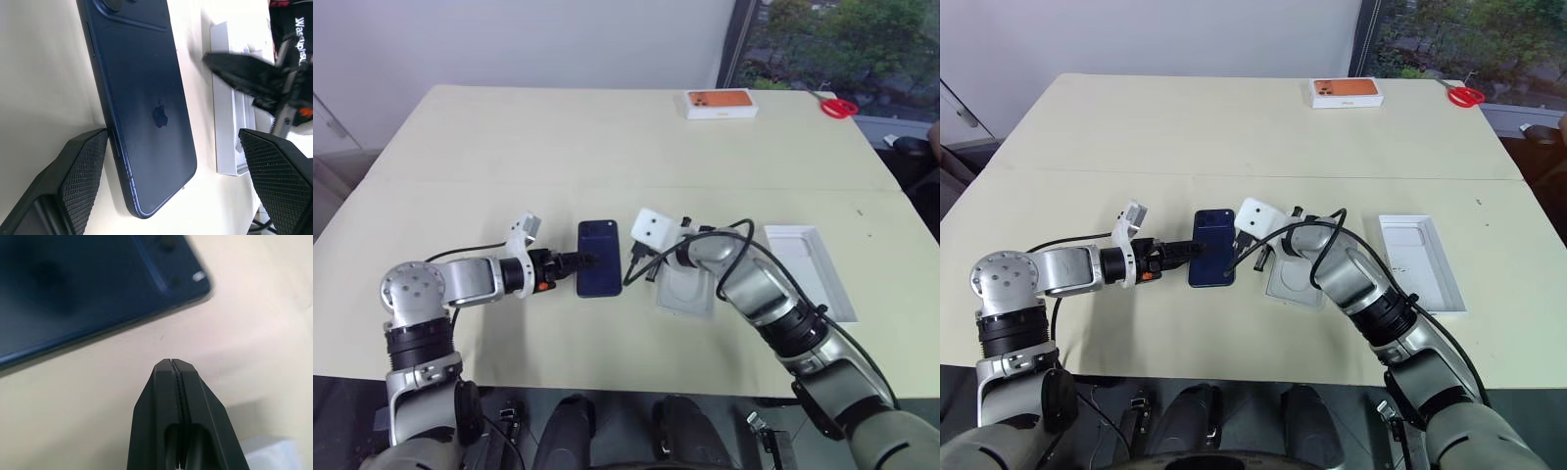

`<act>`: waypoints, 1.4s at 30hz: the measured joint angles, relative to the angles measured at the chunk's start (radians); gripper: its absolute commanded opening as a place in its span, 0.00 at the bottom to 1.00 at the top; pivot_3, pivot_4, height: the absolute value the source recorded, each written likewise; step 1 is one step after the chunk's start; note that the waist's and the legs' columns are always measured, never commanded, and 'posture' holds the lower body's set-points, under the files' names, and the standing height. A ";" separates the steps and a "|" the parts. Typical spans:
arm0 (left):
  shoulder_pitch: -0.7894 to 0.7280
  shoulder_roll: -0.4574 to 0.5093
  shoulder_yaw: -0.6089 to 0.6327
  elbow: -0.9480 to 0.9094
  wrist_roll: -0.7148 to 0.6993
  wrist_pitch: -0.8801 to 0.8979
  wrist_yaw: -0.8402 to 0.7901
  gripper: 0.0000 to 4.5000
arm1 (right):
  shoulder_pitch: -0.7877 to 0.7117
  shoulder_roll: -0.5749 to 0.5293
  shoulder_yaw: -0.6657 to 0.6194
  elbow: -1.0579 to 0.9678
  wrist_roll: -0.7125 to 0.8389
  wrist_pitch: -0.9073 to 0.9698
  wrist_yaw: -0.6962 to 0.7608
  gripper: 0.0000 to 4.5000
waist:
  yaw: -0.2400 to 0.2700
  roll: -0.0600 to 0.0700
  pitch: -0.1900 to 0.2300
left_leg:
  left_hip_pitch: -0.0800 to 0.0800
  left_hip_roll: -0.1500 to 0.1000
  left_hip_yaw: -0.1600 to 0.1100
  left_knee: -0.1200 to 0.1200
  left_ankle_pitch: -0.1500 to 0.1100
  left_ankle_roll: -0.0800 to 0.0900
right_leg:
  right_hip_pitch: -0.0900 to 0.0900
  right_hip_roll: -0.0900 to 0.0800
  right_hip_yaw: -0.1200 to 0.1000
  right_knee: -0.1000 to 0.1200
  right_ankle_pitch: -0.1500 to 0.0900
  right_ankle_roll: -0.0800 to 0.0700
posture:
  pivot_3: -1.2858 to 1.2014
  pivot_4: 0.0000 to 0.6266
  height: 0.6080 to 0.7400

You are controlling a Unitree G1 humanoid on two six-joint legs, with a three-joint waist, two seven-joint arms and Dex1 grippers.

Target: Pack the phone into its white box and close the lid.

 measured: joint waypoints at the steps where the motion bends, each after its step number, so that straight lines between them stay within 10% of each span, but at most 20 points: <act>1: 0.000 -0.002 0.000 0.000 -0.001 0.000 0.002 1.00 | 0.000 0.003 0.007 0.000 -0.002 -0.003 0.003 0.00 | 0.000 0.000 0.000 | 0.000 0.000 0.000 0.000 0.000 0.000 | 0.000 0.000 0.000 0.000 0.000 0.000 | 0.52 0.24 0.93; 42: -0.021 -0.107 0.064 -0.054 -0.064 0.021 0.269 1.00 | 0.017 0.092 0.007 0.066 -0.074 -0.083 0.023 0.00 | -0.002 0.000 0.000 | 0.002 0.000 -0.001 0.000 0.000 -0.001 | 0.002 0.001 0.000 -0.001 0.000 0.000 | 0.52 0.24 0.93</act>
